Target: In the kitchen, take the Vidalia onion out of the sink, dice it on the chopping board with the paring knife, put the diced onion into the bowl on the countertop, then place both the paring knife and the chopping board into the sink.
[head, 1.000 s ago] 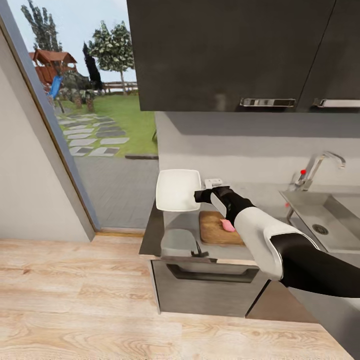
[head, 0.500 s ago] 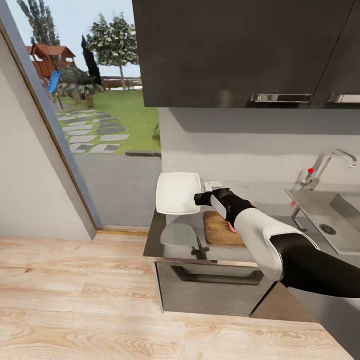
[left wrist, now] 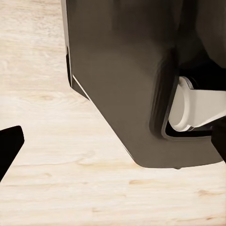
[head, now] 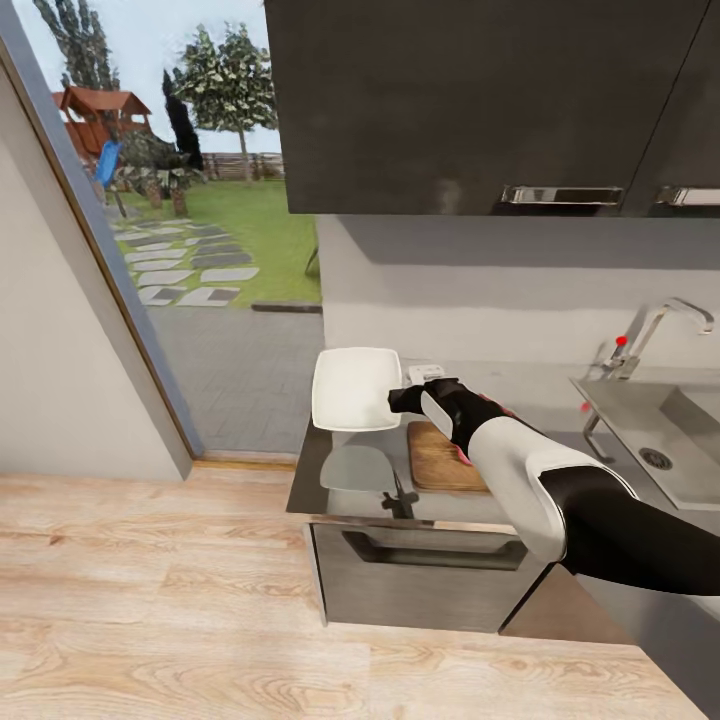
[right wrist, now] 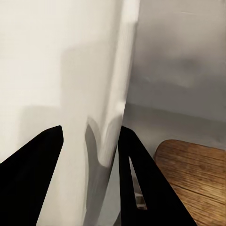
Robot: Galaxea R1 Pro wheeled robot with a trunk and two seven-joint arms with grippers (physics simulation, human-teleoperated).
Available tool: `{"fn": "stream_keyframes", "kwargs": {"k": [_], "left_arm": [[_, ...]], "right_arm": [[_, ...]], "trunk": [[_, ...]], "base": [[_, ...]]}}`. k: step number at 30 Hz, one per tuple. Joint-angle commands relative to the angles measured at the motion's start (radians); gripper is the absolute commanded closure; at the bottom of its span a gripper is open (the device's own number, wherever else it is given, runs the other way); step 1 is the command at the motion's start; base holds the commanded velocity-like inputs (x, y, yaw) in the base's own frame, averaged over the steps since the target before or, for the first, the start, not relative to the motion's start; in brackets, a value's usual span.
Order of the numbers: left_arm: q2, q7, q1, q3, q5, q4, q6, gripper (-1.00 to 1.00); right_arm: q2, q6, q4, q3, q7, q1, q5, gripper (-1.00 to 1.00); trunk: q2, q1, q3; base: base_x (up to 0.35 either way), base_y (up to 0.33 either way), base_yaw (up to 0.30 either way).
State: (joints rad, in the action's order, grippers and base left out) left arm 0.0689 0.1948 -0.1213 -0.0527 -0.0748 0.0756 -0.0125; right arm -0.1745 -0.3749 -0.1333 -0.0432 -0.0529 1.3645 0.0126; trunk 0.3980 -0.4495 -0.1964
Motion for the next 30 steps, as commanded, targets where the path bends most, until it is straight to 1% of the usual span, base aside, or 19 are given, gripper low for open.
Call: {"fn": "stream_keyframes", "kwargs": {"k": [1, 5, 13, 20, 30], "left_arm": [[0.000, 0.005, -0.001, -0.006, -0.008, 0.003, -0.001, -1.00], [0.000, 0.005, -0.001, -0.006, -0.008, 0.003, -0.001, -1.00], [0.000, 0.005, -0.001, -0.006, -0.008, 0.002, -0.001, -1.00], [0.000, 0.005, -0.001, -0.006, -0.008, 0.003, -0.001, -1.00], [0.000, 0.005, -0.001, -0.006, -0.008, 0.003, -0.001, -1.00]], "right_arm": [[0.000, -0.006, -0.002, -0.003, -0.001, 0.001, 0.002, 1.00], [0.000, -0.007, 0.000, -0.003, -0.001, 0.001, 0.001, 1.00], [0.000, -0.009, 0.012, -0.001, 0.001, 0.001, 0.000, 1.00], [0.000, -0.040, 0.012, -0.001, 0.000, 0.001, 0.001, 1.00], [0.000, -0.044, 0.012, 0.000, 0.000, 0.001, 0.000, 1.00]], "trunk": [[0.002, -0.001, -0.002], [0.002, -0.001, -0.002], [0.002, -0.001, -0.002], [0.002, -0.001, -0.002], [0.002, -0.001, -0.011]], "base": [[0.000, 0.000, 0.000], [0.051, 0.000, 0.000], [0.223, 0.062, 0.000], [0.020, 0.006, 0.000], [0.000, 0.000, 0.000]]}}
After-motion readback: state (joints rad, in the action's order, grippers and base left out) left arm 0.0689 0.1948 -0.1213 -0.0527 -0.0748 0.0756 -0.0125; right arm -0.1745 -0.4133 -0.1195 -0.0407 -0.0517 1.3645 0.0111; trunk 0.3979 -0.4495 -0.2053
